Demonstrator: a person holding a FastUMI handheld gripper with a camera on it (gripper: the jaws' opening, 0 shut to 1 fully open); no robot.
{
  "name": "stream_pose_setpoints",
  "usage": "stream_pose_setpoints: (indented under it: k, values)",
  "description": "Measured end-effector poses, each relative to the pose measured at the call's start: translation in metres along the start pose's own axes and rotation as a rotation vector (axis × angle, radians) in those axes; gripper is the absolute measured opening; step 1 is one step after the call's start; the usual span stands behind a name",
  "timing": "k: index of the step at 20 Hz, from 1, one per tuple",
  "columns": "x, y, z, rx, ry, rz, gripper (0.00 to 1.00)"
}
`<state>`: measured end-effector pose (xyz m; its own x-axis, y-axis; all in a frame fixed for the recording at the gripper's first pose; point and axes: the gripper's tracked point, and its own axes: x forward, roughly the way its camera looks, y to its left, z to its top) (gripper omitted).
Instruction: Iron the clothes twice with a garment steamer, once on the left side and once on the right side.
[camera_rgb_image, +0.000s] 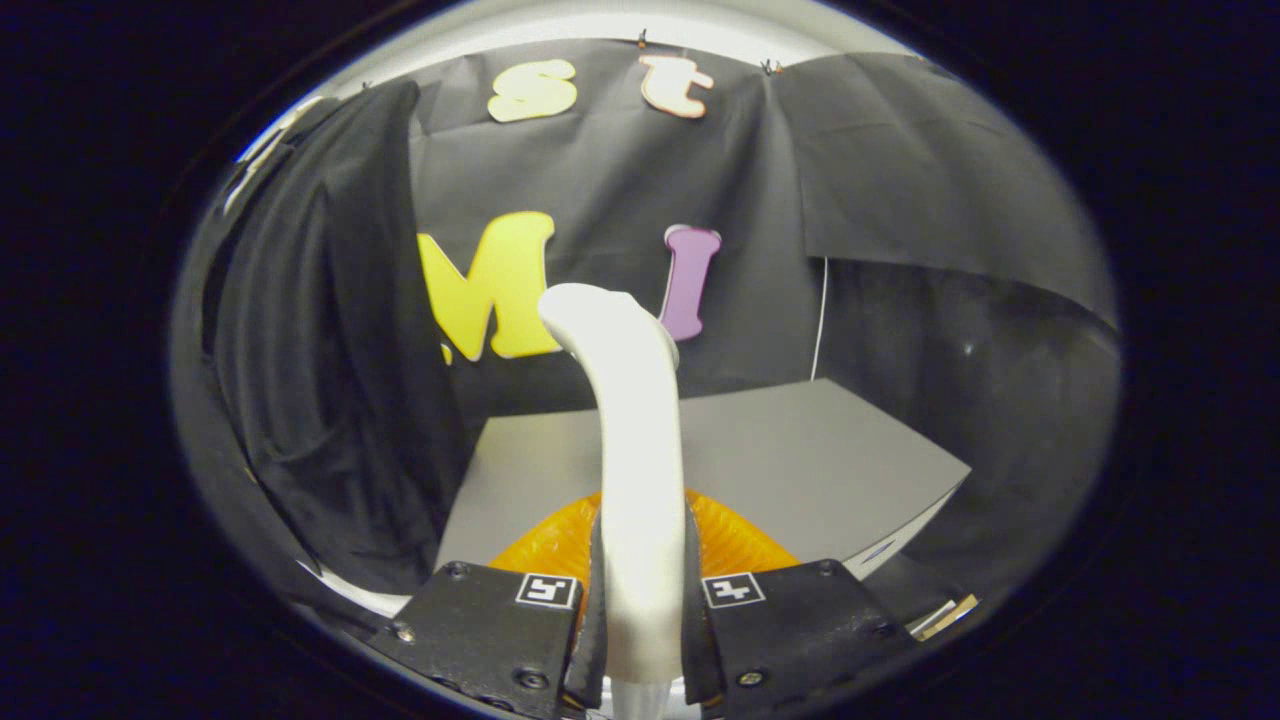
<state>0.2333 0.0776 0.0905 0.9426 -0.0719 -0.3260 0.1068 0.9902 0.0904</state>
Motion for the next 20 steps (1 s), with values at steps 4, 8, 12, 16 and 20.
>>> stream_pose_setpoints:
  k: [4,8,12,16,20]
  values:
    - [-0.06,0.024,0.027,0.007,-0.107,0.023,0.32]
    - [-0.108,0.049,0.044,0.01,-0.183,0.027,0.32]
    - [-0.152,0.084,0.05,-0.006,-0.241,0.048,0.32]
    - [-0.175,0.11,0.067,0.006,-0.329,0.061,0.32]
    - [-0.191,0.134,0.097,0.011,-0.462,0.064,0.32]
